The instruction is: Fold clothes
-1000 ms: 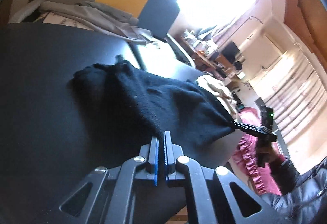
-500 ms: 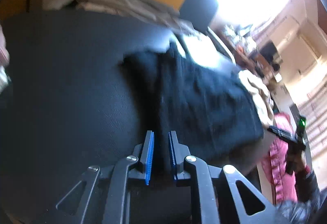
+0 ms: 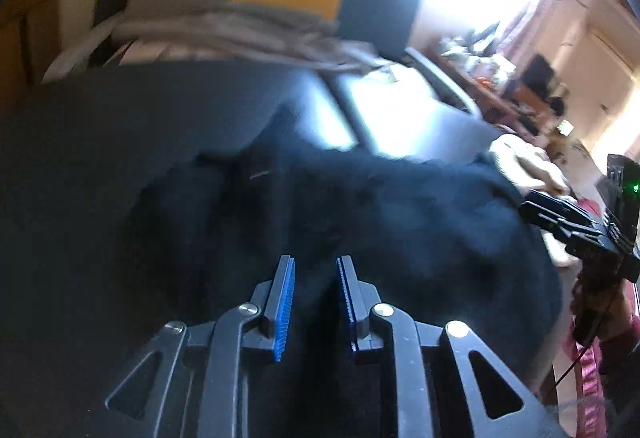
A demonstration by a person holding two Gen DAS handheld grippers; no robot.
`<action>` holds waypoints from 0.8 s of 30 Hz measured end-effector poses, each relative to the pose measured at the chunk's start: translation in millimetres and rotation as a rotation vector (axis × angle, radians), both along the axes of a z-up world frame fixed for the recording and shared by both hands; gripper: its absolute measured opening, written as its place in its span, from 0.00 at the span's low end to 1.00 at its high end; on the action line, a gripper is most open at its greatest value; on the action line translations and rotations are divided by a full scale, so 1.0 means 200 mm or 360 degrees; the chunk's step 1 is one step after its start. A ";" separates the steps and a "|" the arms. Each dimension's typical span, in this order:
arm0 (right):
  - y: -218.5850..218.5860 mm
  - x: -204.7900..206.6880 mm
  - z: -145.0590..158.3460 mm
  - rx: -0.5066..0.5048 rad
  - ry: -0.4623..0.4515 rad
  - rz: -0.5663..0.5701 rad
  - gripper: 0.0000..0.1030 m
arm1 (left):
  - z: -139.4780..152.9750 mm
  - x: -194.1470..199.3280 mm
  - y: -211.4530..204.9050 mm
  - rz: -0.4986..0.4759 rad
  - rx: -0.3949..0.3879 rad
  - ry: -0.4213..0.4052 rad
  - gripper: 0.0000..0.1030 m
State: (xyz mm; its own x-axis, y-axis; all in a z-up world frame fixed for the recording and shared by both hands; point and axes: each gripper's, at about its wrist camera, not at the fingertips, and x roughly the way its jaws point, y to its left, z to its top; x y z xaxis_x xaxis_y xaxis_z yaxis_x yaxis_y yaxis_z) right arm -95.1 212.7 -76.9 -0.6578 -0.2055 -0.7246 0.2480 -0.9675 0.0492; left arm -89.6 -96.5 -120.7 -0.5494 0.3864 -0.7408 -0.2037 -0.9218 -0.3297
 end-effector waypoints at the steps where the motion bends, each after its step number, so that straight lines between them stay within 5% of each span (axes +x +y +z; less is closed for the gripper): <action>1: 0.04 -0.02 -0.05 0.0049 -0.0030 -0.0044 0.69 | -0.03 0.01 -0.02 0.0021 0.0032 -0.0001 0.19; 4: 0.16 0.00 -0.22 0.0075 -0.0072 -0.0112 0.76 | -0.08 0.05 -0.08 0.0061 0.0084 0.0020 0.12; 6: 0.23 0.02 -0.23 -0.0046 -0.0087 -0.0143 0.77 | -0.11 0.05 -0.11 0.0102 0.0182 0.0007 0.11; 11: 0.19 0.01 -0.23 0.0026 -0.0079 -0.0143 0.81 | -0.12 0.02 -0.16 0.0191 0.0332 -0.0074 0.06; 14: 0.19 0.01 -0.23 0.0021 -0.0081 -0.0157 0.83 | -0.03 0.02 -0.11 0.0181 0.0230 -0.0051 0.20; 17: 0.21 0.00 -0.23 0.0021 -0.0096 -0.0189 0.96 | 0.10 0.00 -0.01 0.0132 0.0048 0.0050 0.21; 20: 0.27 -0.01 -0.23 -0.0058 -0.0129 -0.0256 0.98 | 0.16 -0.07 0.08 0.0087 -0.0122 0.0135 0.22; 24: 0.23 0.04 -0.09 0.0059 0.0063 -0.0277 0.98 | 0.20 -0.18 0.16 0.0032 -0.0235 0.0170 0.22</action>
